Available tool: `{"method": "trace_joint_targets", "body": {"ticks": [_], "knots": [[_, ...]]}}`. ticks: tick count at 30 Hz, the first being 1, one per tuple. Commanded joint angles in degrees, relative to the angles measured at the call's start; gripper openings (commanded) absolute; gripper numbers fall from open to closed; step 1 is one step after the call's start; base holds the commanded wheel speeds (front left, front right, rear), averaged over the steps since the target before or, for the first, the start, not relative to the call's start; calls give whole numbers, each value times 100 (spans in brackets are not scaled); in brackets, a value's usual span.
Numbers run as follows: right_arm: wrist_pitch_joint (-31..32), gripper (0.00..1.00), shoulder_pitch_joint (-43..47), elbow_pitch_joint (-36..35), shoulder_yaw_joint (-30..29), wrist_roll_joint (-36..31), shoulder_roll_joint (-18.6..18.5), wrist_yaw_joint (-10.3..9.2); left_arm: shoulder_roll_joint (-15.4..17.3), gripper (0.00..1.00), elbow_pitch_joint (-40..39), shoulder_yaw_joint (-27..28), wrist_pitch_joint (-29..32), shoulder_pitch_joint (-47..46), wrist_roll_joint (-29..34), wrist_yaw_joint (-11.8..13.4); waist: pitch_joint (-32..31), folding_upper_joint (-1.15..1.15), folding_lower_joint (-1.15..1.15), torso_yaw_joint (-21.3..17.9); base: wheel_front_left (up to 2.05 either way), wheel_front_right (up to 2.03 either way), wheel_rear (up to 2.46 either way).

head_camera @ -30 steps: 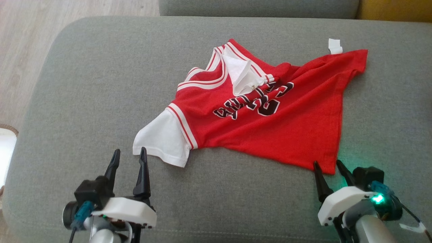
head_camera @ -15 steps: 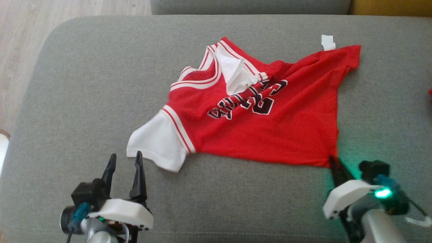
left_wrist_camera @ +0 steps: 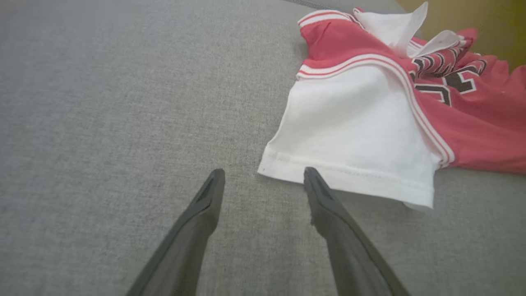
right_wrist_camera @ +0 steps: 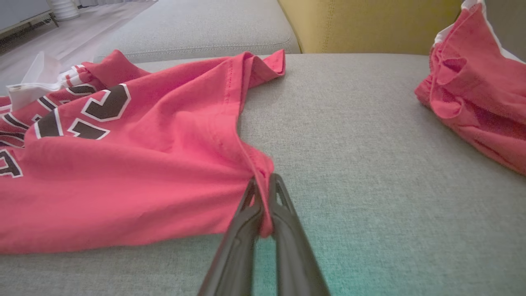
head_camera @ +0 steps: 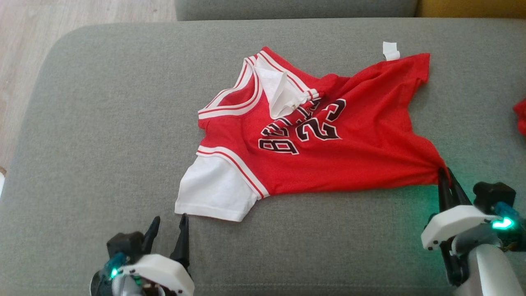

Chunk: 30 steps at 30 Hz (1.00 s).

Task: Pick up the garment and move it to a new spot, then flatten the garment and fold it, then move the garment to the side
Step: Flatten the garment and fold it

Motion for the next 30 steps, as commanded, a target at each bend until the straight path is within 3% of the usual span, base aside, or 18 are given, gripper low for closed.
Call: {"method": "trace_joint_targets", "body": {"ticks": [1,19,20,21,22,23,30], "knots": [[4,0,-63,-229,176,57,-39,36,7,100,-41,153,-16,-346,-44,-20,5,0,0,-8,0,0,0],[12,0,-72,-328,451,135,-39,36,10,98,823,41,420,-870,-331,-134,74,0,0,-216,0,0,0],[11,0,-75,-333,459,138,-39,36,10,80,863,25,438,-890,-339,-142,76,0,0,-228,0,0,0],[8,0,-78,-339,468,142,-39,36,10,44,898,4,455,-910,-346,-158,79,0,0,-241,0,0,0],[-2,0,-82,-346,474,144,-39,36,10,16,923,-12,455,-928,-354,-169,80,0,0,-252,0,0,0],[-17,0,-86,-352,476,147,-39,36,9,0,940,-33,451,-943,-360,-184,80,0,0,-261,0,0,0],[-252,0,-127,-449,415,188,-39,36,13,0,628,-59,86,-976,-397,-234,-8,0,0,-258,0,0,0]]}}
